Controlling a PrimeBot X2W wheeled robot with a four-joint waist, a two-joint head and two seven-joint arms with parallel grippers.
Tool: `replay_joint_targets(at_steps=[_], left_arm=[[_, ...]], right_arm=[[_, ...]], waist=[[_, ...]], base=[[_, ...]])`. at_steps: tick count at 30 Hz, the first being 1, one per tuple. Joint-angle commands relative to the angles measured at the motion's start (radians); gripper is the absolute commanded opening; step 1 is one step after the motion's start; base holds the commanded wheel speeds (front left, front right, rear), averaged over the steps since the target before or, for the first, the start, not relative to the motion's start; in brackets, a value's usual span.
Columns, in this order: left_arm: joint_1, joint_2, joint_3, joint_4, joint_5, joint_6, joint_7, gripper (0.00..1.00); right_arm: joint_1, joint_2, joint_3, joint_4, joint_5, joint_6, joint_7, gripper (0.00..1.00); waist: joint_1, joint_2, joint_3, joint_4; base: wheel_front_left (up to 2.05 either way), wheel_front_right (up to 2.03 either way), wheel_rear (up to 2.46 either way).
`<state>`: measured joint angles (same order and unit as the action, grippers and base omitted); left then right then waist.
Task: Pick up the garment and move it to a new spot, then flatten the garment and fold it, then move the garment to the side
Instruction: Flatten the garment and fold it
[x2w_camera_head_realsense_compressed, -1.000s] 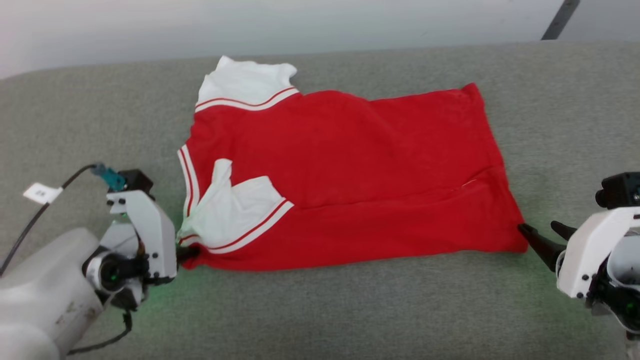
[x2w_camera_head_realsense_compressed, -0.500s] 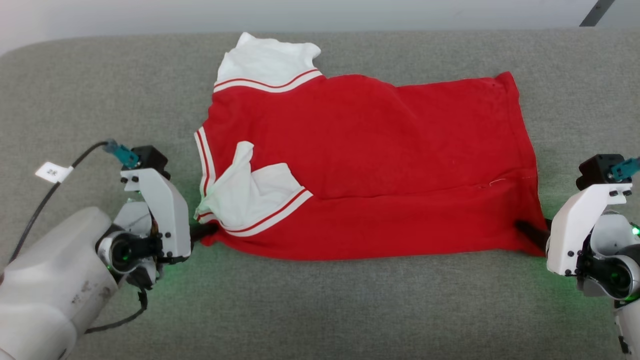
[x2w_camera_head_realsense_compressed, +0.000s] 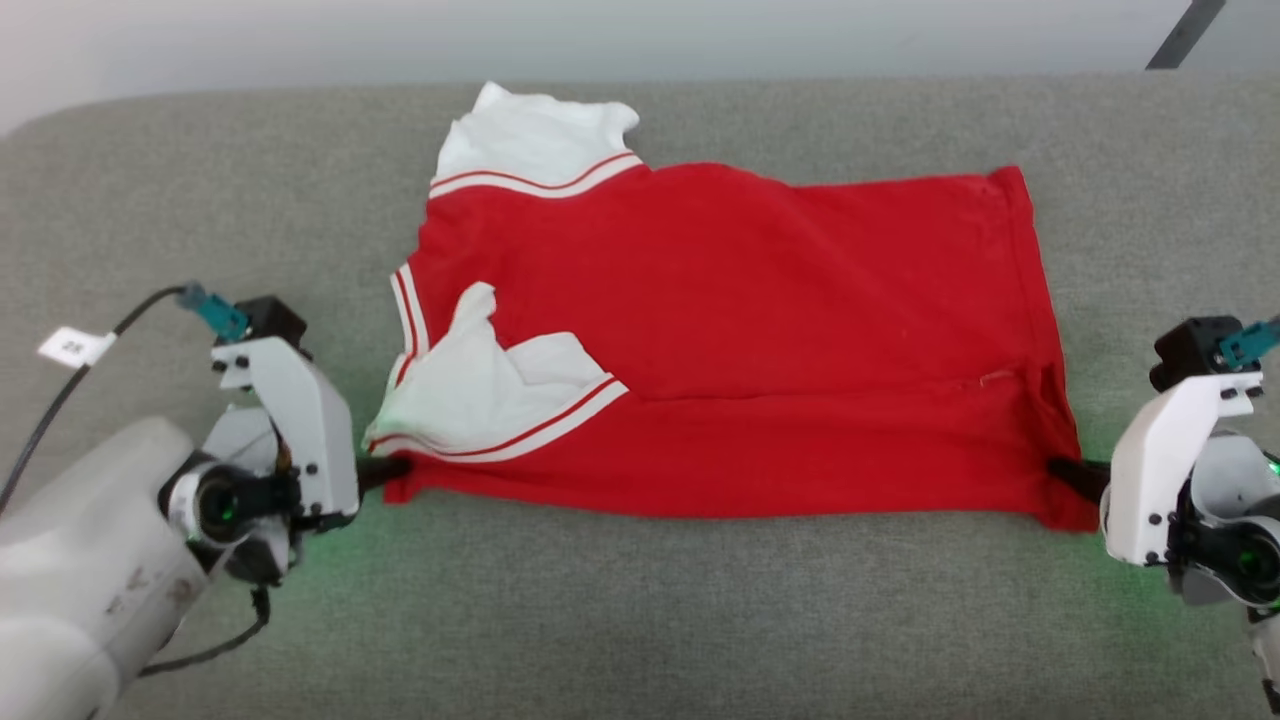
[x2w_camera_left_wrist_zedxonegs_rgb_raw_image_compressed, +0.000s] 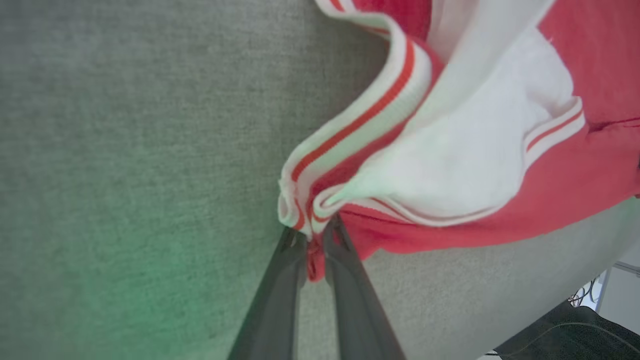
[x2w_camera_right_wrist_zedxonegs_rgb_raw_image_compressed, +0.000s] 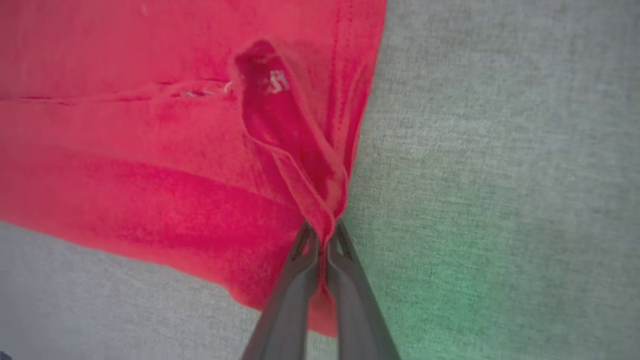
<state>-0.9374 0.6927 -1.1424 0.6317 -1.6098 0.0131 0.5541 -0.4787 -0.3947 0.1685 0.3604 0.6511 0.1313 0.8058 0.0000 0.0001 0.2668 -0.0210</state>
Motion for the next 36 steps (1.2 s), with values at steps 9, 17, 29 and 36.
replay_joint_targets(at_steps=[9,17,29,36], left_arm=[[0.066,0.098,-0.015,-0.149,-0.012,0.103,0.043,0.0],[0.135,0.162,-0.027,-0.324,-0.039,0.192,0.055,0.0],[0.193,0.185,-0.032,-0.425,-0.046,0.235,0.033,0.09],[0.167,0.19,-0.023,-0.419,-0.029,0.225,0.02,0.88]], right_arm=[[0.07,-0.076,0.012,-0.053,0.037,-0.001,0.063,0.0],[0.154,-0.097,-0.01,-0.129,0.056,-0.001,0.136,0.0],[0.175,-0.07,-0.043,-0.158,0.008,-0.001,0.108,0.02],[0.163,-0.055,-0.039,-0.154,-0.009,-0.001,0.075,1.0]], waist=[[0.0,-0.0001,-0.063,0.012],[0.0,-0.0001,-0.087,0.015],[0.0,-0.0001,-0.091,0.007],[0.0,-0.0001,-0.099,0.001]], base=[[0.0,0.0,0.0],[0.0,0.0,0.0],[0.0,0.0,0.0],[0.0,0.0,0.0]])
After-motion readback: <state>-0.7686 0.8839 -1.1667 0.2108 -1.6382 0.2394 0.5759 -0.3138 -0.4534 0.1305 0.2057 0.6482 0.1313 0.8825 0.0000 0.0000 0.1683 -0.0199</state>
